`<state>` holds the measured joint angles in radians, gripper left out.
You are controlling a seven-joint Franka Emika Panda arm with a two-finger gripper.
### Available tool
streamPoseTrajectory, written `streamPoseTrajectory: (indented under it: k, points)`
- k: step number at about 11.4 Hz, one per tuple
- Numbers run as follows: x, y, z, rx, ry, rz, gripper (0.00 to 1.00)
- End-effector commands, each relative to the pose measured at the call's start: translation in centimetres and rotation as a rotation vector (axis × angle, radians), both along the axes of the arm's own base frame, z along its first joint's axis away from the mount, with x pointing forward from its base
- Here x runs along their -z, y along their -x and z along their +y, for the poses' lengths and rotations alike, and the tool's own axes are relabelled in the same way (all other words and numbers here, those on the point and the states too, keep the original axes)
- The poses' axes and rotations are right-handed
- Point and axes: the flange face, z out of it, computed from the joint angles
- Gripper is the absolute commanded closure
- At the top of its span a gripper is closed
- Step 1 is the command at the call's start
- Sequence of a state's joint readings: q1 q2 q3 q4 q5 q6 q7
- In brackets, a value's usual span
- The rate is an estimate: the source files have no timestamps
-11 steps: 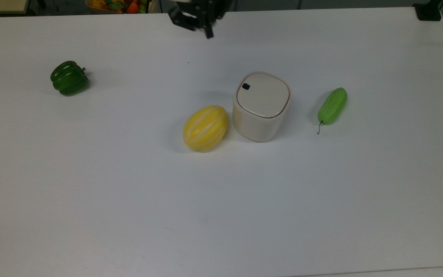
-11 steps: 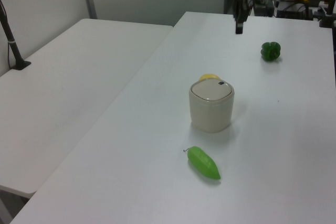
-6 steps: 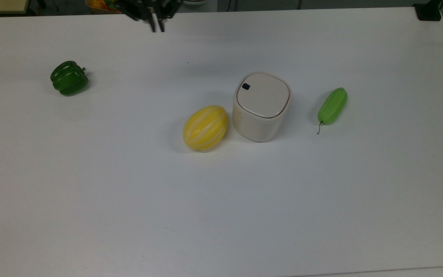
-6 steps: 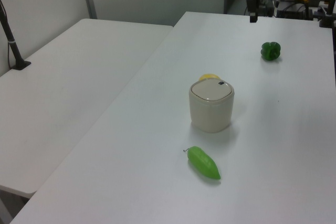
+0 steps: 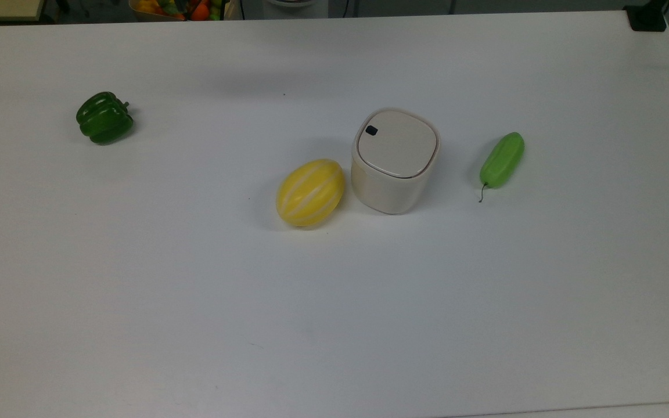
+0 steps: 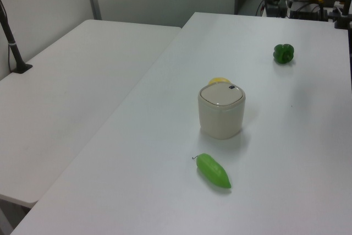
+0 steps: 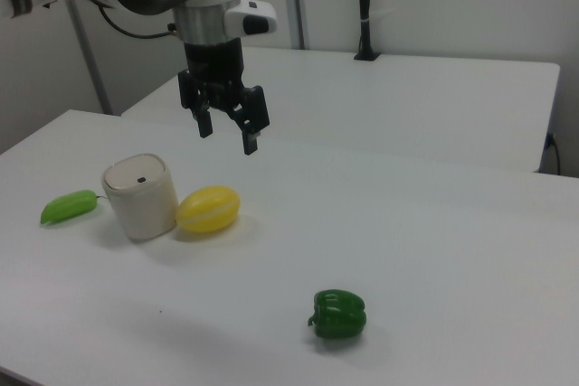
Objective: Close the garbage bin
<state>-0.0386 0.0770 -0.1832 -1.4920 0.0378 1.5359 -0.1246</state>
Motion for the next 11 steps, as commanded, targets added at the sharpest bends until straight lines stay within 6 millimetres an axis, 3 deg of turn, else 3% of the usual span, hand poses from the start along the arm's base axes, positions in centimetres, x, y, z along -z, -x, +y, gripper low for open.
streamPoseTrajectory:
  k: [1,11]
  points:
    - [-0.4,1.3,-1.5,0.055,0.020,0.017,0.00]
    - [-0.1,1.1,-2.7,0.076,0.038,0.032,0.00]
